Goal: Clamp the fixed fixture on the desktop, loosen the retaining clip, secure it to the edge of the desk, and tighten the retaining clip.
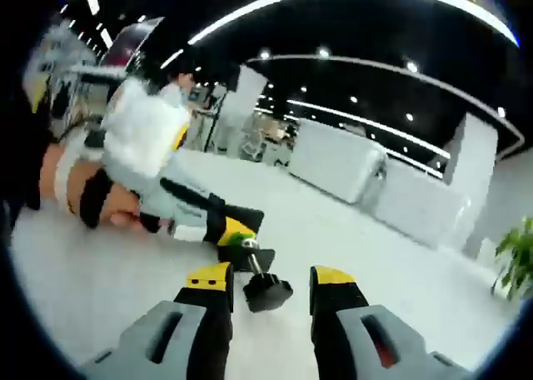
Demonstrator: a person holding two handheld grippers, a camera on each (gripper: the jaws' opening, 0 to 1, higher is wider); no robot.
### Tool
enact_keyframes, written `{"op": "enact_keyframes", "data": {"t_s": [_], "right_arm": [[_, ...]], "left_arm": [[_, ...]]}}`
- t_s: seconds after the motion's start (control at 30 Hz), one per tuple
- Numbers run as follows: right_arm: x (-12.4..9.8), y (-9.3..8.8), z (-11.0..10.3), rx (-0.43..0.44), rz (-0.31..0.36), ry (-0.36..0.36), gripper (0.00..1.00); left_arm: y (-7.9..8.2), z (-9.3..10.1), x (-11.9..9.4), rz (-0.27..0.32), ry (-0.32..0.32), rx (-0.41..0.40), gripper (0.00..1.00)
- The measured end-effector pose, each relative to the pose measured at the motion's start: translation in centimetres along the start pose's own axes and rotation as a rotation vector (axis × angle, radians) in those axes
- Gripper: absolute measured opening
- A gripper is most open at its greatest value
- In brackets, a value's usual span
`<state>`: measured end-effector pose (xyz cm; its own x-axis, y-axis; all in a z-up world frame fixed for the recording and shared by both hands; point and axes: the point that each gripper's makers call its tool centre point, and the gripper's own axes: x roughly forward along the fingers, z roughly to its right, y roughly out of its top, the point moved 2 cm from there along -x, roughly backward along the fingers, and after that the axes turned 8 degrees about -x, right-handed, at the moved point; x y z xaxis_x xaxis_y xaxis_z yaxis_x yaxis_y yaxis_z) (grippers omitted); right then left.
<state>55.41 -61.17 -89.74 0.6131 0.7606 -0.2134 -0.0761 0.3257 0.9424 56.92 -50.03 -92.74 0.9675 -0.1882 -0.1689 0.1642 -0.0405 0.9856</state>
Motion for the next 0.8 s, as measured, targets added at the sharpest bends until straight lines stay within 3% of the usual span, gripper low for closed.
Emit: {"op": "enact_keyframes", "data": {"t_s": [0.07,0.13,0.2,0.23,0.3,0.33,0.43,0.47,0.67,0.73,0.8], "right_arm": [[0.2,-0.9,0.3,0.258,-0.014,0.06,0.35],[0.6,-1.8,0.9,0.416,-0.019,0.085,0.31],[0.9,-2.8,1.0,0.521,-0.039,0.102,0.29],[1.1,-3.1,0.8,0.531,-0.048,0.098,0.28],[1.1,-2.5,-0.1,0.596,-0.02,0.159,0.22],[1.2,-2.7,0.2,0.588,-0.03,0.135,0.22],[1.4,-2.8,0.6,0.734,-0.044,0.104,0.19],[1.4,-2.9,0.5,0.743,-0.042,0.119,0.19],[1.3,-2.0,0.2,0.385,-0.004,0.089,0.17],[1.2,-1.5,-0.2,0.171,0.011,0.065,0.17],[0.9,-1.2,-1.0,-0.106,0.023,0.034,0.17]], "left_arm": [[0.0,0.0,0.0,0.0,0.0,-0.001,0.06],[0.0,0.0,0.0,0.0,0.0,-0.001,0.06],[0.0,0.0,0.0,0.0,-0.001,-0.001,0.06],[0.0,0.0,-0.1,0.0,-0.001,-0.001,0.06],[0.0,0.0,-0.1,0.0,-0.002,-0.002,0.06],[0.0,-0.1,-0.1,0.0,0.001,-0.002,0.06],[0.0,-0.1,-0.1,0.0,-0.001,-0.005,0.06],[0.0,-0.1,-0.1,0.0,-0.001,-0.006,0.06],[0.0,0.0,-0.1,0.001,-0.002,-0.006,0.06],[0.0,0.0,-0.1,0.001,-0.001,-0.007,0.06],[0.0,0.0,-0.1,0.003,-0.001,-0.005,0.06]]}}
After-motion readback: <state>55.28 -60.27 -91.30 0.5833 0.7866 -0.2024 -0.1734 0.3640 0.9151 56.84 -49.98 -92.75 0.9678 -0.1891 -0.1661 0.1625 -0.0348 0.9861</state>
